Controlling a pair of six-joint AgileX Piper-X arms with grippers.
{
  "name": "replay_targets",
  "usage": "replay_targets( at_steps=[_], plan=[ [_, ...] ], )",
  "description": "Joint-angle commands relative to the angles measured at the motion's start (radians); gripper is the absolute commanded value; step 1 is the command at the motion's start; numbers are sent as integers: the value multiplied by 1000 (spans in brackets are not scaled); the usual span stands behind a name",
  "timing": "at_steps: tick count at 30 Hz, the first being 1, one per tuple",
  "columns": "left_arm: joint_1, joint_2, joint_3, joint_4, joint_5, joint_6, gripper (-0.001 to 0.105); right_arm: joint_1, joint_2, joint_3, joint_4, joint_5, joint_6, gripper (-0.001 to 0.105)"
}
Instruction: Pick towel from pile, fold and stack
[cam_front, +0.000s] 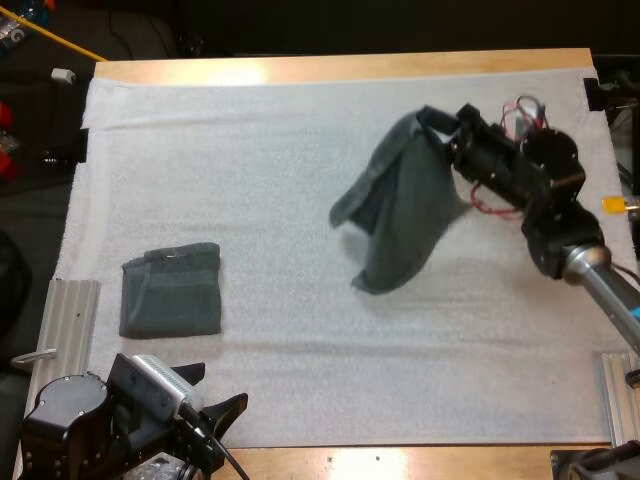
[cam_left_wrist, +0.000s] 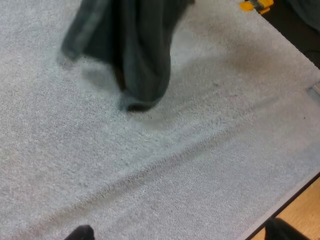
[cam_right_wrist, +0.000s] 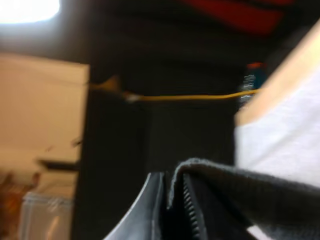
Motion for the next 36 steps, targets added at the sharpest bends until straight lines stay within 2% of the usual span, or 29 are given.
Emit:
replay_targets(
  at_steps=[1, 4, 7, 10, 14, 17, 20, 22, 23, 25, 29, 31, 33, 36],
  plan=[
    [-4, 4, -3, -6, 5, 4, 65, -2, -8, -56, -12, -44, -36, 0],
    [-4, 4, -3, -6, 5, 4, 65, -2, -8, -126, 112, -54, -106, 0],
    [-4, 4, -3, -13, 5, 4, 65, -2, -8, -144, 225, -54, -158, 0],
    [-4, 4, -3, -28, 5, 4, 65, 10, -7, -144, 282, -70, -185, 0],
    [-4, 4, -3, -29, 5, 4, 65, 42, -15, -144, 277, -80, -224, 0],
    [-4, 4, -3, -29, 5, 4, 65, 93, -43, -144, 318, -122, -229, 0],
    [-4, 4, -3, -29, 5, 4, 65, 194, -71, -144, 435, -105, -325, 0],
    [-4, 4, -3, -34, 5, 4, 65, 280, -75, -144, 566, -74, -356, 0],
    [-4, 4, -3, -36, 5, 4, 65, 296, -75, -144, 582, -66, -370, 0],
    [-4, 4, -3, -43, 5, 4, 65, 377, -73, -142, 627, 19, -435, 0],
    [-4, 4, -3, -45, 5, 4, 65, 429, -73, -157, 546, 59, -442, 0],
    [-4, 4, -3, -45, 5, 4, 65, 430, -73, -174, 530, 39, -396, 0],
    [-4, 4, -3, -45, 5, 4, 65, 430, -73, -177, 553, 14, -393, 0],
    [-4, 4, -3, -45, 5, 4, 65, 430, -73, -170, 643, 68, -404, 0]
  ],
)
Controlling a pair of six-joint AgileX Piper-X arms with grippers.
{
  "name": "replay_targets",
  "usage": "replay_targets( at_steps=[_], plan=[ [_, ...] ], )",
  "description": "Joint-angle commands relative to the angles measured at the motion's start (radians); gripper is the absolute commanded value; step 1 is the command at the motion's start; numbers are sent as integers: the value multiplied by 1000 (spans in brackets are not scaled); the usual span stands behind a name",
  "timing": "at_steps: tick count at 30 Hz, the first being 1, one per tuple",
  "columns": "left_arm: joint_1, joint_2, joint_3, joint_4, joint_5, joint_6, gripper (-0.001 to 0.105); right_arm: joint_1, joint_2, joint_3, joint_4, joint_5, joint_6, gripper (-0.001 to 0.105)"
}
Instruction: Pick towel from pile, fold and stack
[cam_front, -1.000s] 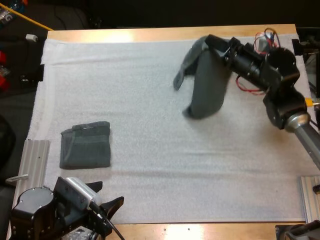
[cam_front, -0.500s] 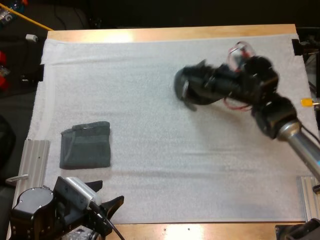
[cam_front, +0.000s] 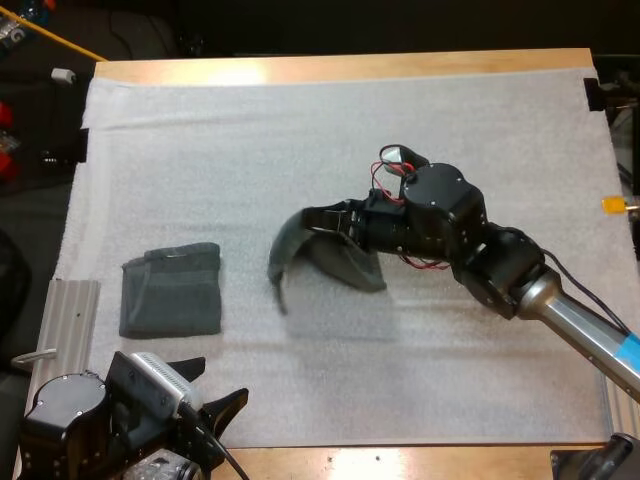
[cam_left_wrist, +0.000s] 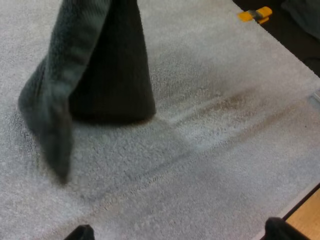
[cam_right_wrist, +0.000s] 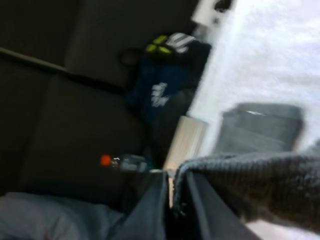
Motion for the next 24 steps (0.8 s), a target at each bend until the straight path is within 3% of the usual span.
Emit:
replay_targets(
  at_steps=[1, 3, 7, 12, 14, 17, 19, 21, 24],
  plan=[
    [-4, 4, -3, -13, 5, 4, 65, -2, -7, 9, 51, 20, -9, 0],
    [-4, 4, -3, -13, 5, 4, 65, 1, -7, 31, 77, 2, -9, 0],
    [-4, 4, -3, -13, 5, 4, 65, 48, -7, 91, 87, -133, -12, 0],
    [-4, 4, -3, -13, 5, 4, 65, 146, -7, 107, 103, -180, -22, 1],
    [-4, 4, -3, -13, 5, 4, 65, 180, -7, 107, 103, -202, -35, 9],
    [-4, 4, -3, -13, 5, 4, 65, 225, -7, 107, 139, -207, -35, 41],
    [-4, 4, -3, -13, 5, 4, 65, 243, -9, 107, 189, -205, -45, 69],
    [-4, 4, -3, -13, 5, 4, 65, 250, -9, 107, 223, -187, -73, 78],
    [-4, 4, -3, -13, 5, 4, 65, 248, -9, 107, 265, -79, -111, 73]
  ],
)
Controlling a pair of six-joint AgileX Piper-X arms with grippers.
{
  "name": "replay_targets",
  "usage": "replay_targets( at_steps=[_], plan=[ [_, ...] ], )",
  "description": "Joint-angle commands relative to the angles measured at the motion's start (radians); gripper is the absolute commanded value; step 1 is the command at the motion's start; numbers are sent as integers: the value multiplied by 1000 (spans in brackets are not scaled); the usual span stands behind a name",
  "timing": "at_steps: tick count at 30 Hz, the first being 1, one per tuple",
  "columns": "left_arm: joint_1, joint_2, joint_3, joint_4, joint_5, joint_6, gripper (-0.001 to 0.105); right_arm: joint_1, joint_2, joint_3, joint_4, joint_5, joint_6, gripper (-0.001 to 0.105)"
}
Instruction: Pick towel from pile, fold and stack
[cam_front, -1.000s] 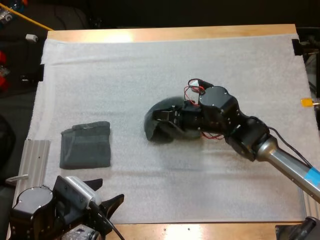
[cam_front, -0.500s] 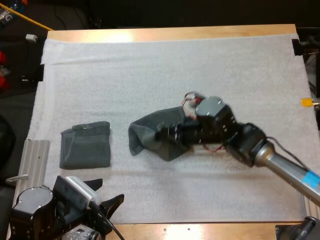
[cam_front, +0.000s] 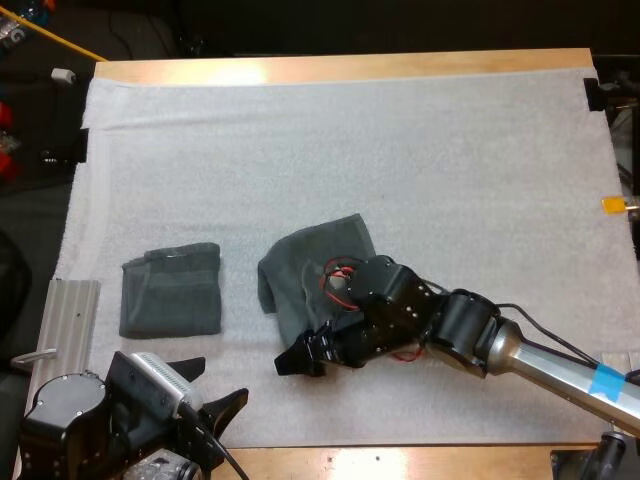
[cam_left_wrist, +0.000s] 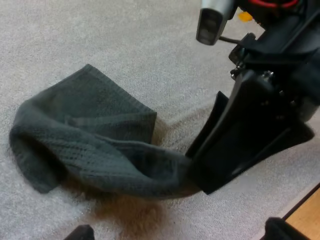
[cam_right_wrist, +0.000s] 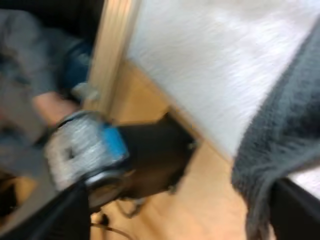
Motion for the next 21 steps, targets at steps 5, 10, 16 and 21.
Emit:
replay_targets(
  at_steps=[5, 10, 16, 21],
  plan=[
    [-4, 4, -3, -13, 5, 4, 65, -34, -9, -4, 43, 228, -33, 67],
    [-4, 4, -3, -13, 5, 4, 65, -110, -9, -4, 62, 445, -45, 67],
    [-4, 4, -3, -13, 5, 4, 65, -256, 17, -4, 50, 480, -59, 67],
    [-4, 4, -3, -13, 5, 4, 65, -377, 95, -4, 7, 385, -58, 62]
  ],
)
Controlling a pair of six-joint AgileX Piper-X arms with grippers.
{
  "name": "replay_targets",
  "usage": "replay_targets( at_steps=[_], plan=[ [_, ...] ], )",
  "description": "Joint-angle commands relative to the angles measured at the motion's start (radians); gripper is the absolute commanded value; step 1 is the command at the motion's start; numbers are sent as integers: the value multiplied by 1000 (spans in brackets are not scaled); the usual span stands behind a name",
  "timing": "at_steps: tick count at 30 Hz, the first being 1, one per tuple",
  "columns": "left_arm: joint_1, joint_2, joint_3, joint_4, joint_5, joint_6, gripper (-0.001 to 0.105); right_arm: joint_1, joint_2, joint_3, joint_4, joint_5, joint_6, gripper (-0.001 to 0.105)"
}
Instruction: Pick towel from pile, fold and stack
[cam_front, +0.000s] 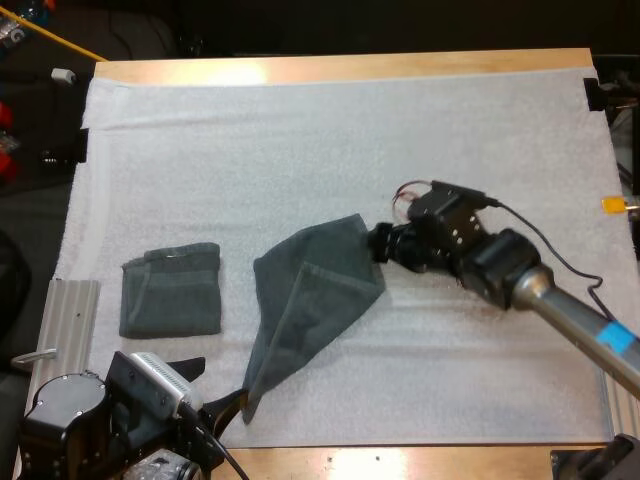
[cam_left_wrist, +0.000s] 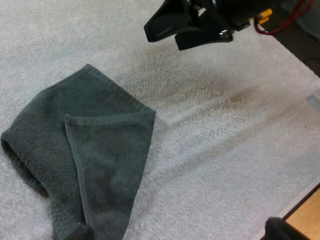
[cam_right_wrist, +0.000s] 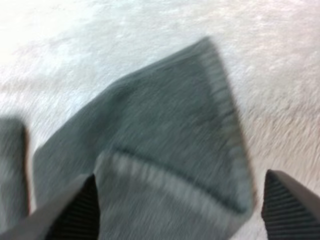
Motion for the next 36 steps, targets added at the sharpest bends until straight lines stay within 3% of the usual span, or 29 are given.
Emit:
replay_targets(
  at_steps=[1, 5, 10, 18, 23, 27, 36],
  plan=[
    [-4, 4, -3, -13, 5, 4, 65, -27, 30, -4, -36, -54, -12, 59],
    [-4, 4, -3, -13, 5, 4, 65, -55, 101, -4, -136, -119, -12, 48],
    [-4, 4, -3, -10, 5, 0, 65, -56, 206, -8, -255, -135, -12, 47],
    [-4, 4, -3, 5, 5, -3, 65, -56, 353, -83, -285, -107, -61, 47],
    [-4, 4, -3, 18, 5, -3, 65, -56, 432, -169, -254, -54, -100, 47],
    [-4, 4, -3, 19, 5, -3, 65, -56, 499, -271, -135, 23, -187, 47],
    [-4, 4, -3, 19, 5, -3, 65, -35, 583, -389, -4, -7, -295, 47]
  ],
)
